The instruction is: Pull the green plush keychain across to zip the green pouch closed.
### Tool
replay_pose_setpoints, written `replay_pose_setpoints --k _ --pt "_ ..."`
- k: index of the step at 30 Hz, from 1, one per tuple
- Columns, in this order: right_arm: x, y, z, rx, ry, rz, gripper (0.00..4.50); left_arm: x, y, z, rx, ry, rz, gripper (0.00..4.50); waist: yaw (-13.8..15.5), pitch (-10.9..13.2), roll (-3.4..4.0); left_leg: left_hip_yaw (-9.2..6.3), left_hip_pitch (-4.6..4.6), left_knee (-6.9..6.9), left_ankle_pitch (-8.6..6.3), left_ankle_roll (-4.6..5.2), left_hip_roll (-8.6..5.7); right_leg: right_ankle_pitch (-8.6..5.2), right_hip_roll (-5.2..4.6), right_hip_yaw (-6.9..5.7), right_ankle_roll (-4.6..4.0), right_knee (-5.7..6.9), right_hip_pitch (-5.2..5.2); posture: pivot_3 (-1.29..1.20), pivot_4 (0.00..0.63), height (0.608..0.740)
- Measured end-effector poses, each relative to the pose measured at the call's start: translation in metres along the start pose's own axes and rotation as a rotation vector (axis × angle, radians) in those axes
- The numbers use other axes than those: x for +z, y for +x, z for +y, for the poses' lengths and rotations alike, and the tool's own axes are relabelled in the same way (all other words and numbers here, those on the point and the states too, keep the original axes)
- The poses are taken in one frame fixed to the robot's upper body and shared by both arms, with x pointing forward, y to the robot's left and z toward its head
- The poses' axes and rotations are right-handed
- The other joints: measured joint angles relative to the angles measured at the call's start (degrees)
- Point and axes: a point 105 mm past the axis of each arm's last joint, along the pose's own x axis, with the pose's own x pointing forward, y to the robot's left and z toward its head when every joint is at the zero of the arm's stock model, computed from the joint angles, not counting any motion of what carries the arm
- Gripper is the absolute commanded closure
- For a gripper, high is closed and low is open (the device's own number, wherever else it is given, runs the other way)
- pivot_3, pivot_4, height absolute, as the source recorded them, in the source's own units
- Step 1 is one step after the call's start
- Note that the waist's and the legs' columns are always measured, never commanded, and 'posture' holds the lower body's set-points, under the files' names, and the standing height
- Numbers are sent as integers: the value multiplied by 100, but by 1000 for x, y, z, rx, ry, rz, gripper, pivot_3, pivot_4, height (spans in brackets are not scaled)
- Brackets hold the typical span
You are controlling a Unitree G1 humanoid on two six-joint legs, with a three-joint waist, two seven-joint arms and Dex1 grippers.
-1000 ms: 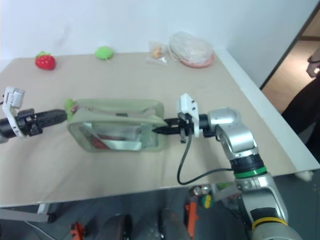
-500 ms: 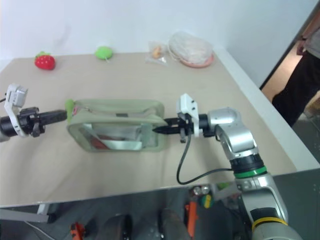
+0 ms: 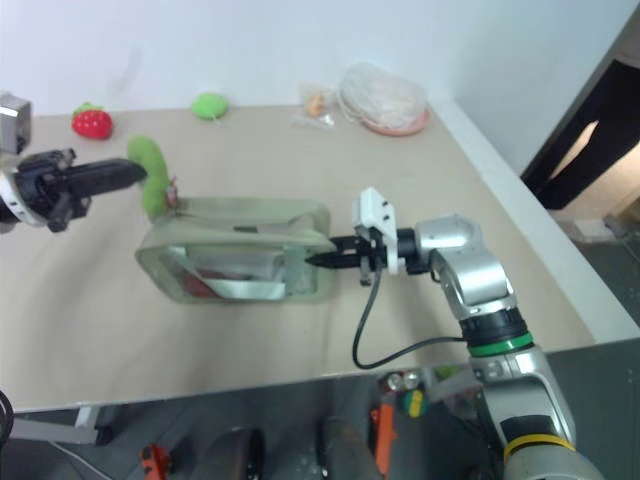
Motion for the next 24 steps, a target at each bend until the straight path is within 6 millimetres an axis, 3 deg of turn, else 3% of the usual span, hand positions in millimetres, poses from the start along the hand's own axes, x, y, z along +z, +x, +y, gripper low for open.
replay_pose_setpoints --k 3,6,15,20,24 --pt "0 0 0 0 0 0 3794 -18 9 2 5 6 79 4484 -1 0 0 2 1 2 0 0 0 1 1 3 0 0 0 0 150 740" --pt "0 0 0 -1 1 1 3794 -21 13 4 10 25 82 3650 -1 0 0 2 0 2 0 0 0 0 3 2 -1 0 0 0 150 740" --pt "-1 0 0 -2 4 1 3794 -22 15 4 -7 34 82 587 -1 0 0 1 0 3 0 0 1 1 3 2 0 0 0 0 150 740" --pt "-1 1 1 0 3 2 3794 1 -1 5 36 49 -35 587 -6 0 0 0 0 3 0 0 3 0 4 1 0 0 0 0 150 740" --pt "-1 2 1 6 2 2 3794 18 -33 -2 49 53 -68 587 -24 0 0 3 3 -1 0 0 8 -1 10 3 -3 -1 -2 0 150 740"
